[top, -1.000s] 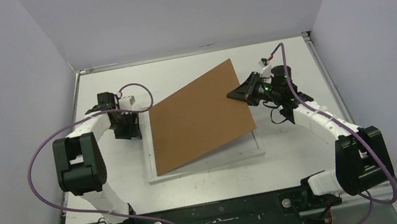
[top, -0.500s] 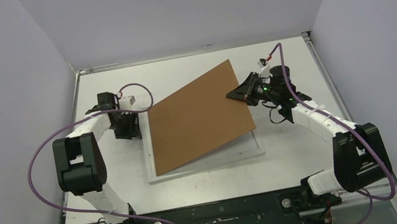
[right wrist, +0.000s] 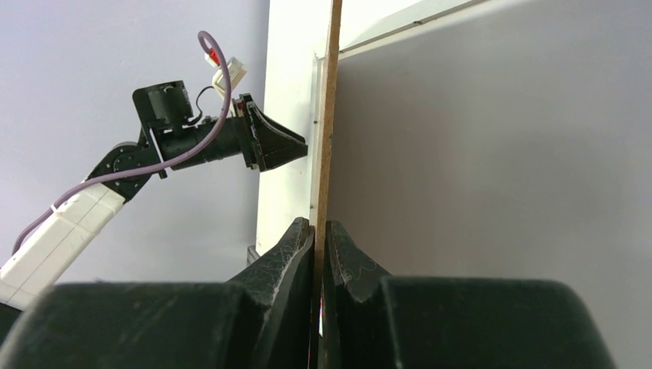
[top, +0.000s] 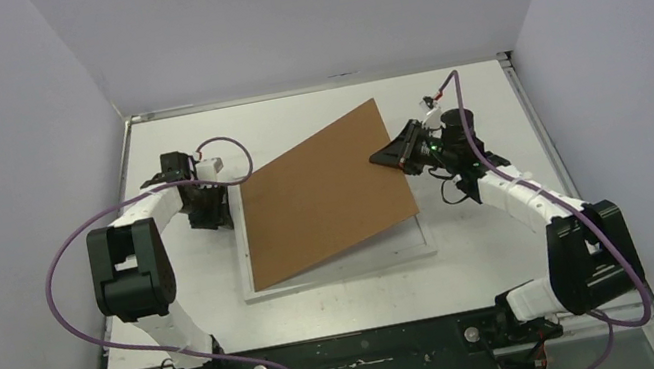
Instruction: Put the photo into the frame
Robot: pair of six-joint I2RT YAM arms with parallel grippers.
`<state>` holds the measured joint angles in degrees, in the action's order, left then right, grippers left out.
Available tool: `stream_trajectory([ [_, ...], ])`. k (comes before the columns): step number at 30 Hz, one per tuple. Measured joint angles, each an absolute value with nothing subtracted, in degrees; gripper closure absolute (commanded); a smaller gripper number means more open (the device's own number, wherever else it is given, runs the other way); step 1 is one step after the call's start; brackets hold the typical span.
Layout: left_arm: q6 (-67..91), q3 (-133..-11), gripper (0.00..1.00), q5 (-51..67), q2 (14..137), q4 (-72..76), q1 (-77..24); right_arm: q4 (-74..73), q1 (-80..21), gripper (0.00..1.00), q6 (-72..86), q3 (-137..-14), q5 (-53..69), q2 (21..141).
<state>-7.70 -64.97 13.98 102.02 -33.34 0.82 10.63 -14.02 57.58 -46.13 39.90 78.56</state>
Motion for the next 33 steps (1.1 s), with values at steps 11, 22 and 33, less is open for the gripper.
stream_trajectory([
  [11, -7.73, -64.97, 0.59, 14.2, 102.02, -33.39, 0.82, 10.98, -14.11, 0.95, 55.92, -46.13, 39.79, 79.46],
  [22, -7.73, -64.97, 0.6, 14.35, 102.04, -33.41, 0.82, 11.66, -14.31, 0.95, 53.06, -45.74, 39.35, 79.37],
  [33, -7.75, -64.97, 0.6, 14.31, 102.06, -33.8, 0.49, 15.84, -14.31, 0.95, 52.93, -42.06, 38.7, 79.37],
])
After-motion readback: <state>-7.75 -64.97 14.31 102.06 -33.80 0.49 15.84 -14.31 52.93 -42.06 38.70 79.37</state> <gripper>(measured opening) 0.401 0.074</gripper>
